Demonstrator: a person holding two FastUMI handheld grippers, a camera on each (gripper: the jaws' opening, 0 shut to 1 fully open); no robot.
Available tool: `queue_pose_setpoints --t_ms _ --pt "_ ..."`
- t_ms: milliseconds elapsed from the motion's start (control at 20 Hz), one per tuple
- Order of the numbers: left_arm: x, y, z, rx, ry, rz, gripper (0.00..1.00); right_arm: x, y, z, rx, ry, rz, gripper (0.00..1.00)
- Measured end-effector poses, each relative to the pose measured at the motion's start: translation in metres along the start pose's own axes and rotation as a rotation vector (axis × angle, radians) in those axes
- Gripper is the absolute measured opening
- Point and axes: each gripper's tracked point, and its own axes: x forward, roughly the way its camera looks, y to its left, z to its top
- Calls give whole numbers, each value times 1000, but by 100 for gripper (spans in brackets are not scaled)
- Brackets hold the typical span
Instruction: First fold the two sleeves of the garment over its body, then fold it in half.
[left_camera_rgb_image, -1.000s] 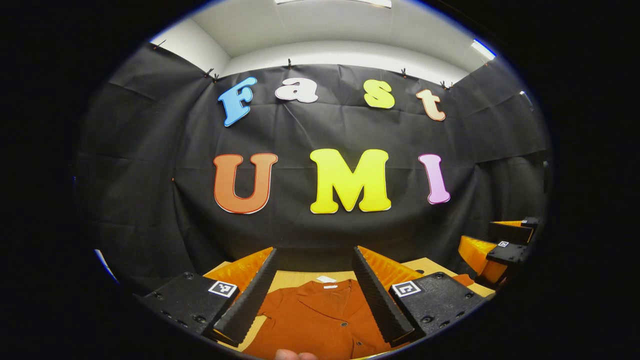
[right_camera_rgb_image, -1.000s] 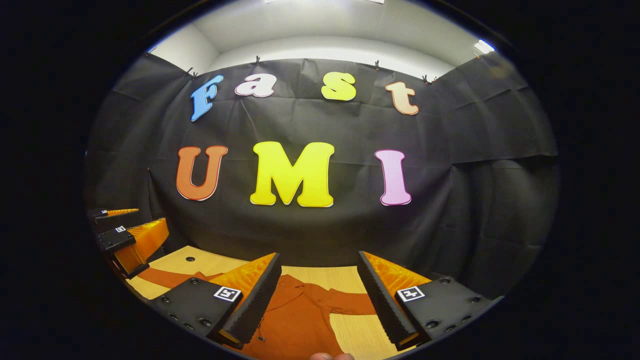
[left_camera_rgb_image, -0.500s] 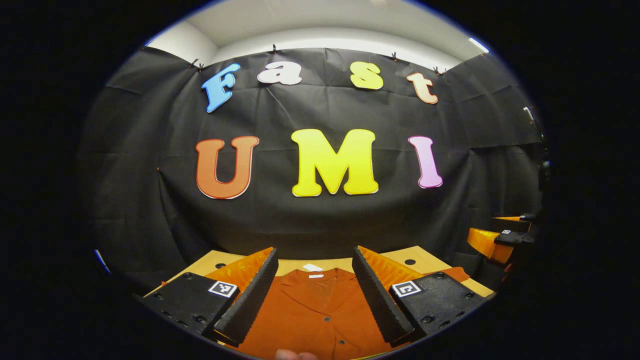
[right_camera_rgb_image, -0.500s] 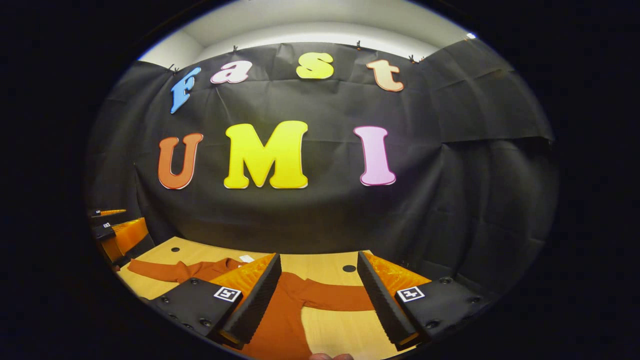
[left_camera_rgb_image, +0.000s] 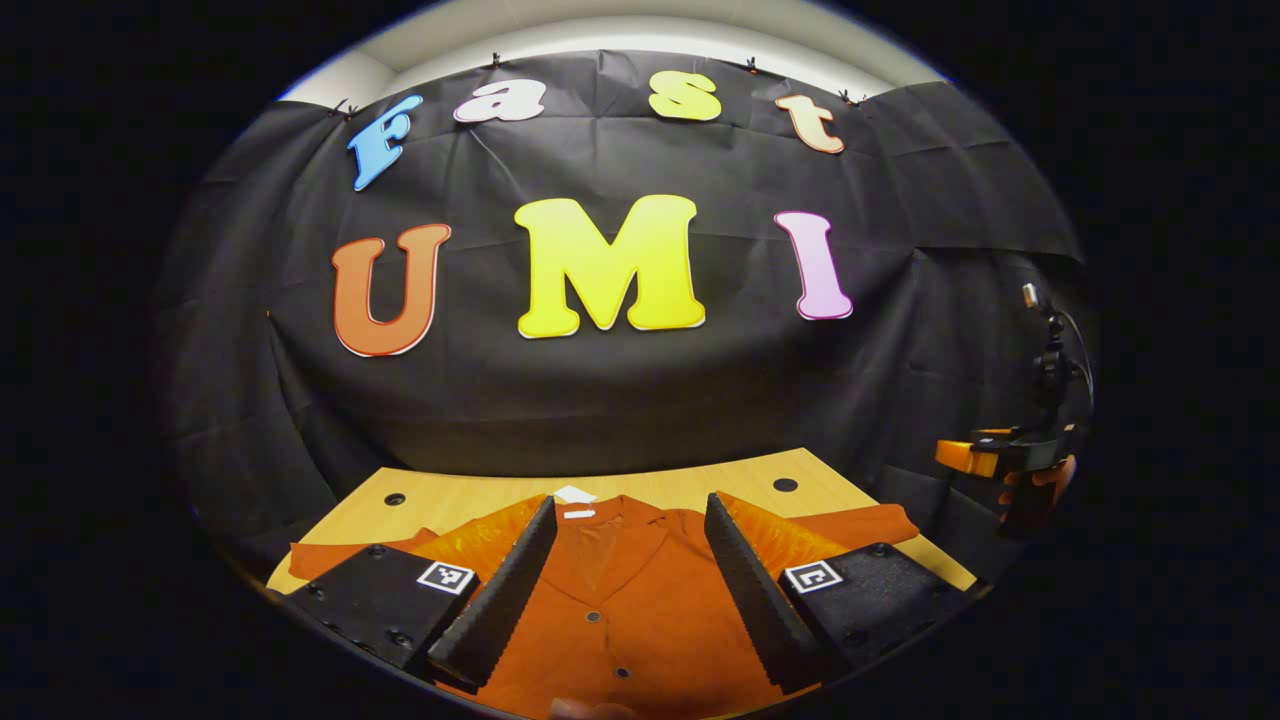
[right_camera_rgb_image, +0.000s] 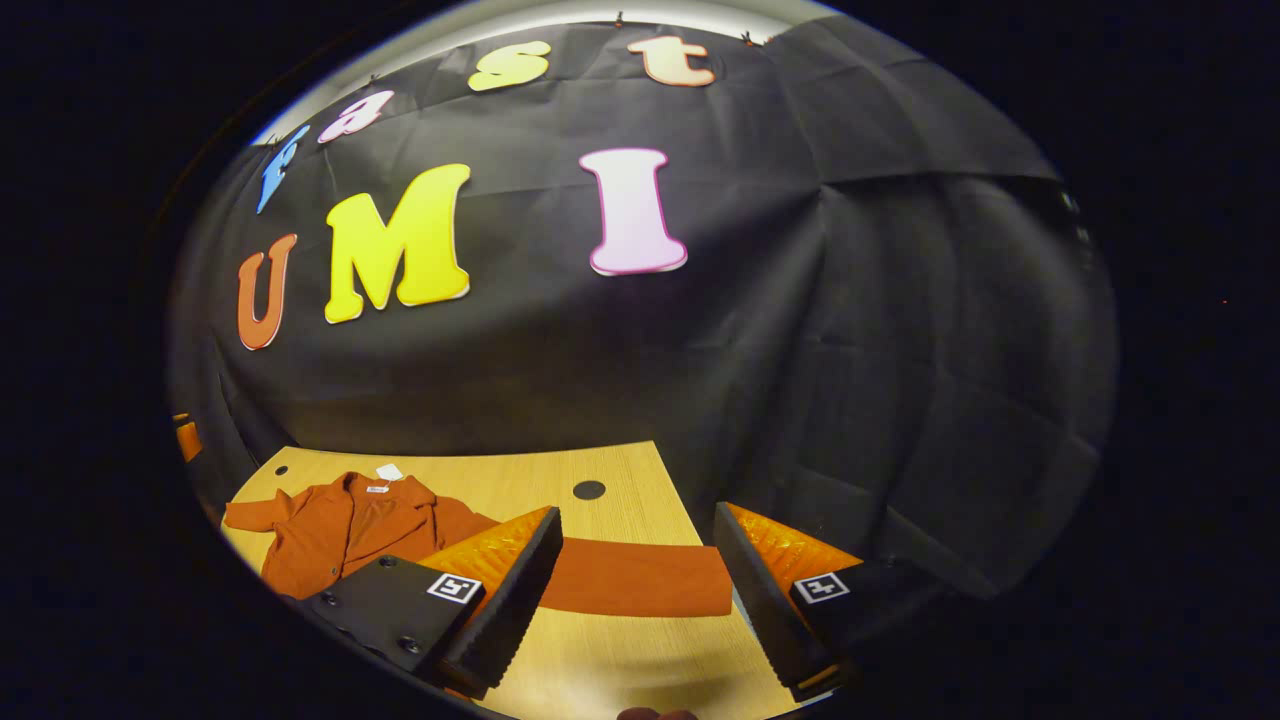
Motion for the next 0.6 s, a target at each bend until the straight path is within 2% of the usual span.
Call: queue_pose_setpoints --t_ms 200,350,450,600 --pt "15 -31 0 38 28 -28 96 68 -44 -38 42 86 18 98" --pt "20 -45 -2 71 39 -69 96 102 -54 -75 119 162 87 99" --pt "22 -49 -8 105 66 -66 96 125 -66 -101 203 230 88 99" --pt "28 -49 -17 124 100 -56 99 152 -92 -133 237 295 46 96"
